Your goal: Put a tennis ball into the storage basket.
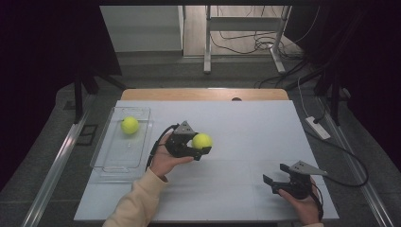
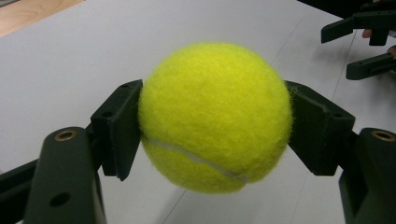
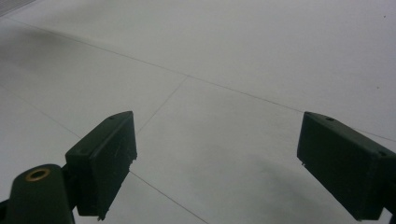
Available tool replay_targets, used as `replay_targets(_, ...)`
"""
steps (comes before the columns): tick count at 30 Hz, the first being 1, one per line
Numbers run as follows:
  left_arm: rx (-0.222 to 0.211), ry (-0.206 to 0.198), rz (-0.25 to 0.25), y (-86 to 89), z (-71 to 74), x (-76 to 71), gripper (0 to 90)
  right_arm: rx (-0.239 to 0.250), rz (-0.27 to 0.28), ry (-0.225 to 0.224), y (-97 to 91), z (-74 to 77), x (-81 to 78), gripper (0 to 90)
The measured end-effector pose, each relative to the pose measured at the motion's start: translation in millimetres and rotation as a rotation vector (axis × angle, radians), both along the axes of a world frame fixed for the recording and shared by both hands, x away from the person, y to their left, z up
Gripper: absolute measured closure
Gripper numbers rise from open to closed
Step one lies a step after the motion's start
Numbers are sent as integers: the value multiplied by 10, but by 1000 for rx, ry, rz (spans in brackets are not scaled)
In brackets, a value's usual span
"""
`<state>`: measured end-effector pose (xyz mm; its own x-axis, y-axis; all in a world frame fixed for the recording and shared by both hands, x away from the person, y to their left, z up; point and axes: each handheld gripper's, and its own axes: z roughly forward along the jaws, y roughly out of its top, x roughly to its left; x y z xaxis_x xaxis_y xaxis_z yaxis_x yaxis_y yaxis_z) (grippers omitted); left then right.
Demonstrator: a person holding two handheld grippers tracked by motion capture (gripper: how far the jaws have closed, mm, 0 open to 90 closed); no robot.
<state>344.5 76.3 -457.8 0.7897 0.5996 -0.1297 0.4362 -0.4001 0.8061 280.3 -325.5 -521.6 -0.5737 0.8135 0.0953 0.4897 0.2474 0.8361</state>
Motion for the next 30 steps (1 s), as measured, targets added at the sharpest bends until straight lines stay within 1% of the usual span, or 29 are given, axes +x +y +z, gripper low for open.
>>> replay_targets(7, -13, -18, 3, 60, 56, -15, 270, -3, 0, 0, -7, -3, 5, 117)
replay_targets(12, -26, -33, 16, 117, 108, -31, 270, -4, -4, -4, -2, -3, 5, 117)
replay_targets(18, -38, -40, 29, 178, 150, -45, 270, -5, -7, -5, 0, -3, 3, 117)
replay_targets(21, -45, -51, 43, 227, 183, -51, 270, -4, -7, -4, -1, -5, 5, 117)
replay_targets(25, -49, -54, 49, 258, 197, -51, 270, -3, -11, -3, -4, -3, 3, 117)
replay_targets(30, -61, -67, 67, 347, 255, -63, 270, -2, -16, -5, -9, -3, 3, 117)
